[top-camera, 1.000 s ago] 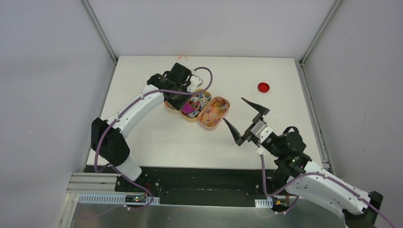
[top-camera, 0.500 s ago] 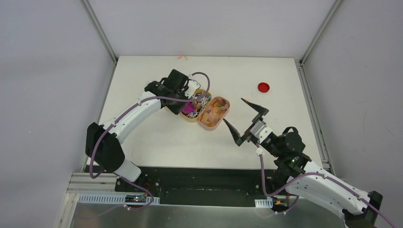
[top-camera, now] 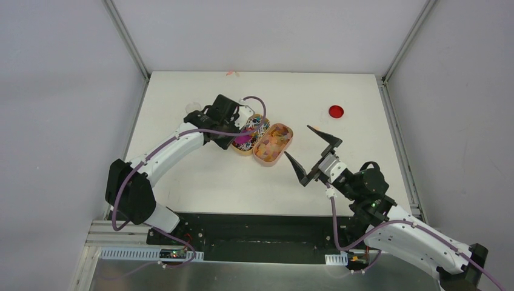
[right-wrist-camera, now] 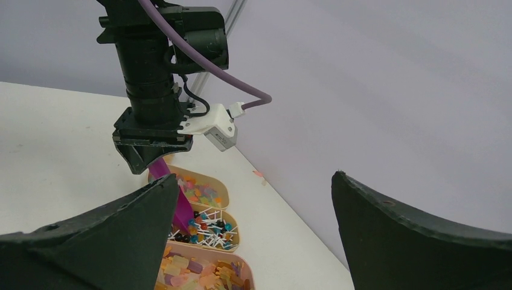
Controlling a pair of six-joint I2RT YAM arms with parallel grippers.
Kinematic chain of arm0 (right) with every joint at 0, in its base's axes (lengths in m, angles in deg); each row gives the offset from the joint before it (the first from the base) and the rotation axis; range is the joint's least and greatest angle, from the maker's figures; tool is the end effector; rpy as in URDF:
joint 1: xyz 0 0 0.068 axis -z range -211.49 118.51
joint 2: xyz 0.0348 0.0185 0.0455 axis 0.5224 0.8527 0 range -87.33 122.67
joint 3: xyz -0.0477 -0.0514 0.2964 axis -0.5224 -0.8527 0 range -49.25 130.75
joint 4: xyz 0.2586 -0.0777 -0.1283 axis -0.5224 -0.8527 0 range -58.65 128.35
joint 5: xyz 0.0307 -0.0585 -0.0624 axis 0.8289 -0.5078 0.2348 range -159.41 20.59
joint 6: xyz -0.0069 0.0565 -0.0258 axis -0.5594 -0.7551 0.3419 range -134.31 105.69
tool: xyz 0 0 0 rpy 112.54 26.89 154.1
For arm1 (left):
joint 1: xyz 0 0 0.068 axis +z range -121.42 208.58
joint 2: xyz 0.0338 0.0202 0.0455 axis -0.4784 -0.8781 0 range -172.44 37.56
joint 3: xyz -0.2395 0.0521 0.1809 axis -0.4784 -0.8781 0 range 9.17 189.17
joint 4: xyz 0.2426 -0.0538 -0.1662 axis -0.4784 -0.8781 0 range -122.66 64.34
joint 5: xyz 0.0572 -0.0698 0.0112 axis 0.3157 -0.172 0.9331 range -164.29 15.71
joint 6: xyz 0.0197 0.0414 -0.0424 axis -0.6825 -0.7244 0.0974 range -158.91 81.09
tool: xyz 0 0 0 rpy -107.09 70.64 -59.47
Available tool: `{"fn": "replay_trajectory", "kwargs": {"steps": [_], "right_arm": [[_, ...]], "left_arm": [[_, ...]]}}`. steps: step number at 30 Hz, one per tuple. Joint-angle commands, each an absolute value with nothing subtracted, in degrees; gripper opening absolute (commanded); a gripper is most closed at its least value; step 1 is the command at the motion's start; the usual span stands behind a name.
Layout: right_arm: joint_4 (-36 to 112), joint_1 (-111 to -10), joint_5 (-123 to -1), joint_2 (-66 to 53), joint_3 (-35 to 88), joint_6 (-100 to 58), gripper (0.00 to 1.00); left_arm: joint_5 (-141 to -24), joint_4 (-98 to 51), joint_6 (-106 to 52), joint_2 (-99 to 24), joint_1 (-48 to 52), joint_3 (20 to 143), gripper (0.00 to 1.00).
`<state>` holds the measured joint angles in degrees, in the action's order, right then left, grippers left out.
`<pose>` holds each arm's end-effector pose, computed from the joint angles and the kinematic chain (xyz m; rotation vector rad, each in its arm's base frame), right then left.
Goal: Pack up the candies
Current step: Scoop the fake candies from the storage box.
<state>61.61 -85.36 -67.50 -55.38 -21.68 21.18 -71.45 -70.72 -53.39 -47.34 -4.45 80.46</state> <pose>0.0998 0.1397 0.3480 -0.8970 0.8660 0.2991 0.2927 -0.1876 0.2966 1.0283 2.3813 -0.0539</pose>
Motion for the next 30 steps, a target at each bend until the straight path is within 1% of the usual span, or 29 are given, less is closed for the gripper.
{"fn": "replay_trajectory", "kwargs": {"steps": [1, 11, 30], "right_arm": [[64.1, -85.3, -68.1, -54.9, -21.1, 20.9, 0.99], [64.1, -85.3, -67.9, -55.5, -21.3, 20.7, 0.99], [63.8, -85.2, -67.9, -55.6, -21.2, 20.5, 0.99]], "left_arm": [[-72.3, -67.3, -53.1, -46.5, -4.9, 80.2, 0.00], [-70.4, -67.0, -52.5, -44.2, -4.9, 77.5, 0.00], [-69.9, -61.2, -51.4, -40.3, -4.9, 69.4, 0.00]]}}
